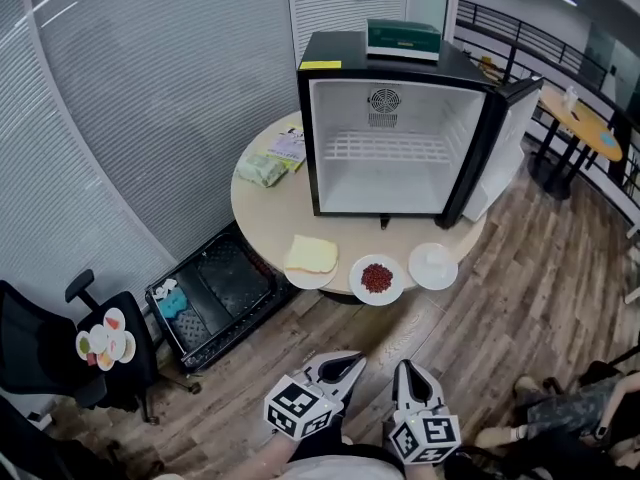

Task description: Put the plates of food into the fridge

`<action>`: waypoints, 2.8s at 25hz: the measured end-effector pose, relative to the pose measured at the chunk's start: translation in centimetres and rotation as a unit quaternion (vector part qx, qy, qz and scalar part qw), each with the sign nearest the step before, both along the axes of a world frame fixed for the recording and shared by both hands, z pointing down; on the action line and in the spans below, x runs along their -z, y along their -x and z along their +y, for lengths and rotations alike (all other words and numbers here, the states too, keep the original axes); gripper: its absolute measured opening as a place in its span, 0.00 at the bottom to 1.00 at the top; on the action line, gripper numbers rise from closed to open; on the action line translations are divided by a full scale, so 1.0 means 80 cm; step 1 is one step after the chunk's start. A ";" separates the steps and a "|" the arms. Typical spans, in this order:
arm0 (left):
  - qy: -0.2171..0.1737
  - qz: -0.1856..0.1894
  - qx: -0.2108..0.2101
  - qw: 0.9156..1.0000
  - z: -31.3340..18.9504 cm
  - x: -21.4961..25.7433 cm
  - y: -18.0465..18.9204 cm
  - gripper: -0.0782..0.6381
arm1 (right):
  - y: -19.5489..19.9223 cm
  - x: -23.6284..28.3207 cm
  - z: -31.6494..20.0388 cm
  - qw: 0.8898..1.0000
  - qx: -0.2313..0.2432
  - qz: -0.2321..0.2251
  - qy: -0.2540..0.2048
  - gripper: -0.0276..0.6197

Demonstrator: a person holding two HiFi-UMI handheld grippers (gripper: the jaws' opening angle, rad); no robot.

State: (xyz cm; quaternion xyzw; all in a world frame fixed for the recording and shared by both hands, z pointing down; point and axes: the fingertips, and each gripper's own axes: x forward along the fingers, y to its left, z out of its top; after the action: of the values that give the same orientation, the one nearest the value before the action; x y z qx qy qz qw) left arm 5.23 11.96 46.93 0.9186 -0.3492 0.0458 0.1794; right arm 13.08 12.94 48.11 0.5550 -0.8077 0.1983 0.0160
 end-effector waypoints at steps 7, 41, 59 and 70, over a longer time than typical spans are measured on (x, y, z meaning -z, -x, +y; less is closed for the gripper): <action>0.003 -0.004 -0.014 1.000 -0.088 0.006 -0.006 0.12 | -0.010 0.006 -0.085 1.000 -0.011 0.003 0.002 0.05; -0.014 -0.010 -0.076 0.997 -0.294 0.007 0.008 0.12 | 0.006 -0.003 -0.285 0.998 -0.068 -0.014 -0.002 0.05; 0.033 -0.015 -0.182 0.983 -0.273 -0.029 -0.103 0.12 | -0.137 -0.043 -0.269 0.967 -0.190 -0.165 0.046 0.37; 0.062 -0.036 -0.180 0.981 -0.279 -0.063 -0.142 0.12 | -0.188 -0.159 -0.278 0.919 -0.208 -0.297 0.153 0.37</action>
State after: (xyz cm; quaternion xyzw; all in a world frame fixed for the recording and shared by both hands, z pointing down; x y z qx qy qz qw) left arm 16.62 -10.39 51.97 0.9513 -0.1806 0.1322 0.2120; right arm 28.12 -9.33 60.80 0.6173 -0.6013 0.4740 -0.1810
